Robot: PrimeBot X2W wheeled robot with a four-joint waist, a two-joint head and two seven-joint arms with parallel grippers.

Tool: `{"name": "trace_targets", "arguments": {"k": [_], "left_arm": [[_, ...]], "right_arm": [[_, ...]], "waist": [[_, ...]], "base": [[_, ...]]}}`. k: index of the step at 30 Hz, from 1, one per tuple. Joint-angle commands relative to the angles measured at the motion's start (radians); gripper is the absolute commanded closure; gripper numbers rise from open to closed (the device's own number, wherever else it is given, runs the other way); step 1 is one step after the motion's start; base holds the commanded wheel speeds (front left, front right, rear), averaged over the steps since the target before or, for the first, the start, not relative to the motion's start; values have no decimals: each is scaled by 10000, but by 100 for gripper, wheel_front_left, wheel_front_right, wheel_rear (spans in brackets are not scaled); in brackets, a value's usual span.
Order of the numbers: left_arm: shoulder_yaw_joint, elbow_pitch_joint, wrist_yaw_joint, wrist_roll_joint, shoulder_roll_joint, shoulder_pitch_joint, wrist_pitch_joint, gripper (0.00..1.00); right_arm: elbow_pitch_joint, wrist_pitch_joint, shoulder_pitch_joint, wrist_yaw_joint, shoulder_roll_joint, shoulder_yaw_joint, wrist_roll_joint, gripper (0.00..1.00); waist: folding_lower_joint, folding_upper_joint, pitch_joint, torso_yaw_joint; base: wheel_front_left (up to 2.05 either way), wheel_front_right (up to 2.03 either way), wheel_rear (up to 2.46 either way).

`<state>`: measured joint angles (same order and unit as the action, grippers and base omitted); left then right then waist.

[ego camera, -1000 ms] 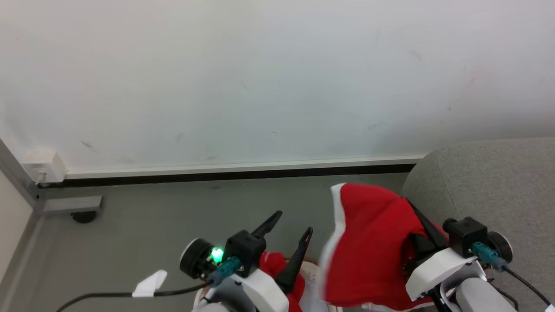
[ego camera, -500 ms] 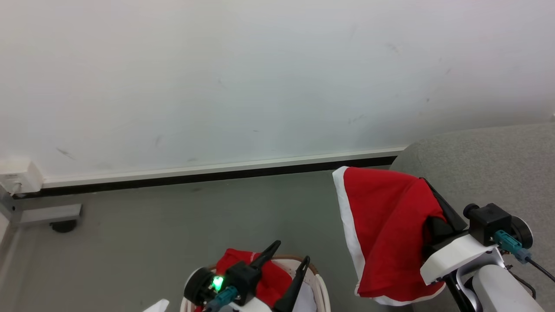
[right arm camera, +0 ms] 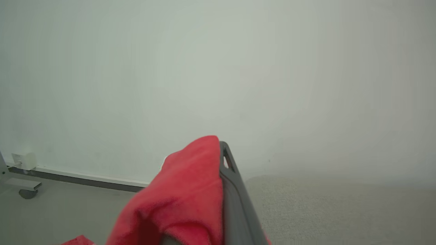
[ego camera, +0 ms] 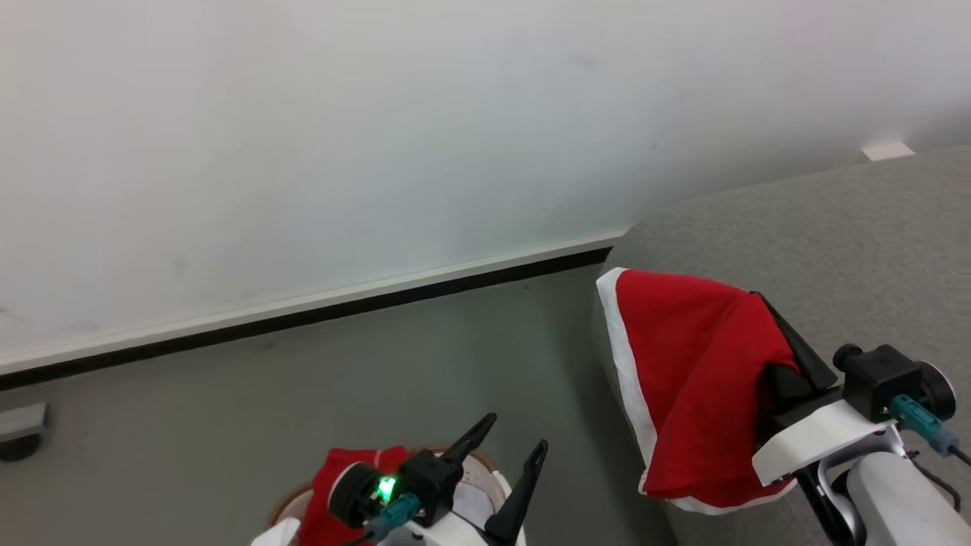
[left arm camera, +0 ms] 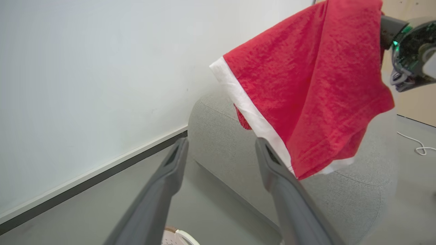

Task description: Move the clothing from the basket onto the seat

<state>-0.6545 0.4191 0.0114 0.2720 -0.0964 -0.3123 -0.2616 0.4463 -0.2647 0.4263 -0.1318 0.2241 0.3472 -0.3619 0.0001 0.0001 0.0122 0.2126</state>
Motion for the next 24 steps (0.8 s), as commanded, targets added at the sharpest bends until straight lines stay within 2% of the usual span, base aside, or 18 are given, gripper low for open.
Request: {"name": "trace_targets", "arguments": {"k": [1,6,11,18,22,24], "left_arm": [[-12,-2,52,48,60,-92,-26,0],[-180,-178,151,67,231,-280,-28,0],[-466,-247,222,78,361,-558,-29,0],[-1006,-143,332,-188,417,-1771,-30,0],[-1328,-81,421,-284,434,-2771,-4,0],[-1392,-89,414,-255,436,-2997,-1,0]], "right_arm": [[-110,5,-58,21,152,-90,-50,100],[-330,6,-314,21,461,-298,-120,100],[-477,5,-482,21,894,-522,-279,100],[-648,74,404,21,1581,-1267,-794,100],[-252,319,1566,21,2315,-1963,-1170,100],[-107,349,1933,21,2472,-2108,-1218,100]], "waist": [[-1,-1,-200,565],[-1,-1,-474,1249],[-1,-1,-861,1437],[-1,-1,-2455,899],[-1,-1,-3665,362],[-1,-1,-3936,240]], "base": [[0,0,0],[0,0,0],[0,0,0],[0,0,0],[0,0,0],[0,0,0]]}}
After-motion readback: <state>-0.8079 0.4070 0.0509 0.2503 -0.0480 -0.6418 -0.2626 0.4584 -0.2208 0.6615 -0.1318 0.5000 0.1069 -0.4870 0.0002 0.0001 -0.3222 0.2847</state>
